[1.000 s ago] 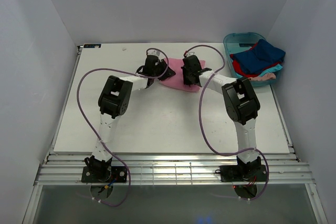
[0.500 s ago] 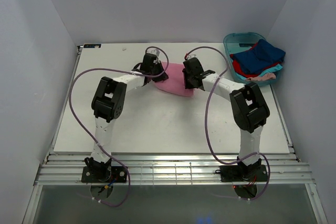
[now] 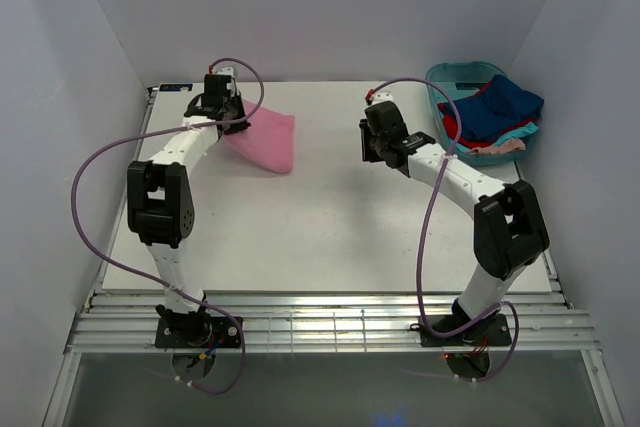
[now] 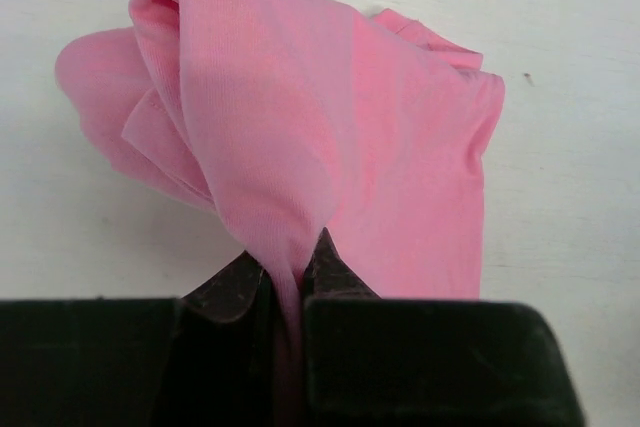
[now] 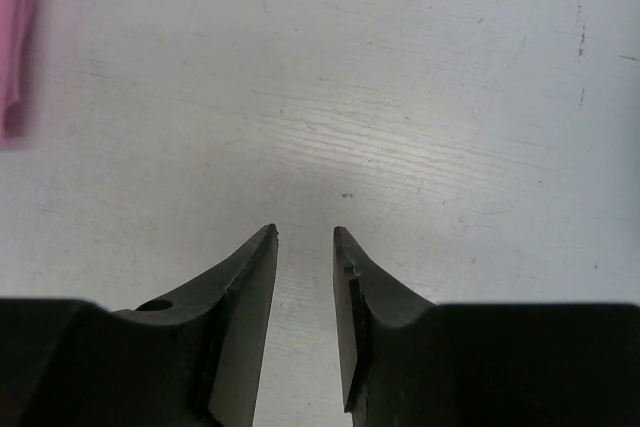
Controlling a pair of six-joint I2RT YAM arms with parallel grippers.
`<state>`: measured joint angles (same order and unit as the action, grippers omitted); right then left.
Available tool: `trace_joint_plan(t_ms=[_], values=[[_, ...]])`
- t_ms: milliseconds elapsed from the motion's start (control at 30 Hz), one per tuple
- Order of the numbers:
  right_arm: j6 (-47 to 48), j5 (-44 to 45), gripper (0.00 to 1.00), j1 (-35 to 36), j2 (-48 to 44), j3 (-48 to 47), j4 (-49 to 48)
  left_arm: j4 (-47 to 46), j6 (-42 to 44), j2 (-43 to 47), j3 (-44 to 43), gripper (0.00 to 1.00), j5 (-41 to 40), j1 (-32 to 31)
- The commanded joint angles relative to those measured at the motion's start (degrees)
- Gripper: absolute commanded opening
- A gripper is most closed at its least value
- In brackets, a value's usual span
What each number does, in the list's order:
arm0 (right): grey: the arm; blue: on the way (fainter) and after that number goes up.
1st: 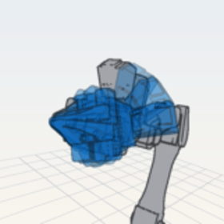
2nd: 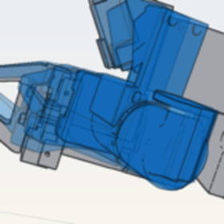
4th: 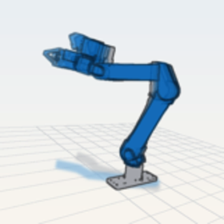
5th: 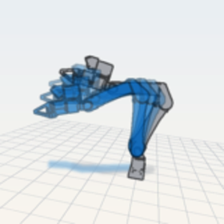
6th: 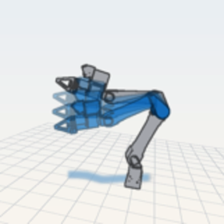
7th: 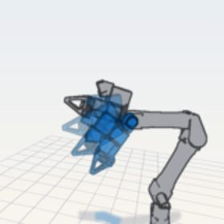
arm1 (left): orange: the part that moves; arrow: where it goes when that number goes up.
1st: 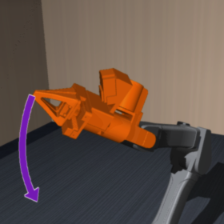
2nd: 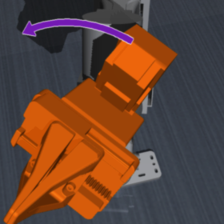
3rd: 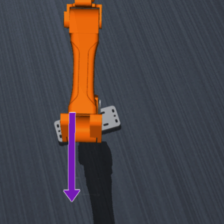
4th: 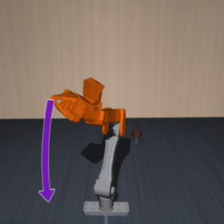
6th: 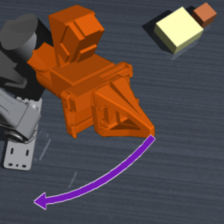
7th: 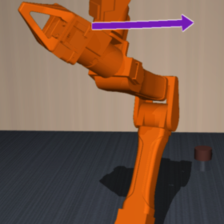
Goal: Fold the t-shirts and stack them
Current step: Put the neatly folded tshirt into the corner of the board with the left arm
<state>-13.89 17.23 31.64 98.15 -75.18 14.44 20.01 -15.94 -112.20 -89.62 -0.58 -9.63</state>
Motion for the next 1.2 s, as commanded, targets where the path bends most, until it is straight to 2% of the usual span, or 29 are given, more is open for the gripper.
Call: trace_joint_plan(t_ms=[0,300,500,900,1167], values=[[0.2,-0.8,0.35,0.4,-2.5,1.2,0.9,3.7,4.7,4.4,-2.4,0.09,-1.1,3.2],[-0.9,-1.7,0.35,1.0,-3.6,2.5,0.9,7.1,9.0,6.9,-7.3,0.09,-0.5,9.5],[-0.9,-1.7,0.35,1.4,-3.6,2.3,1.1,9.3,9.7,6.5,-13.2,0.09,2.9,15.1],[-1.1,-1.8,0.35,2.3,-2.4,0.7,2.0,10.9,8.7,4.3,-18.1,0.09,7.3,19.9],[-1.2,-2.3,0.35,2.6,-1.6,0.1,2.2,11.3,7.8,2.8,-21.7,0.09,11.7,20.2]])
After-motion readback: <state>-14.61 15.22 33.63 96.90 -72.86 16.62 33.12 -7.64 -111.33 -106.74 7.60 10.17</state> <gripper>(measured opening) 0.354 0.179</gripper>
